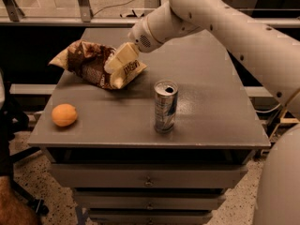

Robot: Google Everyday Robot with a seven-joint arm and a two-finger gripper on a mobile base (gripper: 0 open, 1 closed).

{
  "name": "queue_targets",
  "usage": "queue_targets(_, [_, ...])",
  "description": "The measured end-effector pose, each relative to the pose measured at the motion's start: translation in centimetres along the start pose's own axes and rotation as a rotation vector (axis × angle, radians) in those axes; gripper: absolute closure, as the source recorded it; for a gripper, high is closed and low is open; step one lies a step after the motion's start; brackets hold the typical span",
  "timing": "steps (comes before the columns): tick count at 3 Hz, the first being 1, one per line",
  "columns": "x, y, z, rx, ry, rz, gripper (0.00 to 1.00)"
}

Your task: Move brown chip bag near redbull can

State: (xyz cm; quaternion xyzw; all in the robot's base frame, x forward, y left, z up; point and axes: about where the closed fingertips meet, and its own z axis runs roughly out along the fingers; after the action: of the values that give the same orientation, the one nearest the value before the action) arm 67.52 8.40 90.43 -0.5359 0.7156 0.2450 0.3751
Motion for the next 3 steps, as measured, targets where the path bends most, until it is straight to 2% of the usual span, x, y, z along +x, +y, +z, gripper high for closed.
queue_targets(1, [0.23,0.01,0.4,-0.007,0.01,0.005,0.0])
queue_targets(3, [0.0,-0.04,0.77,-0.004,0.022,-0.01,0.48])
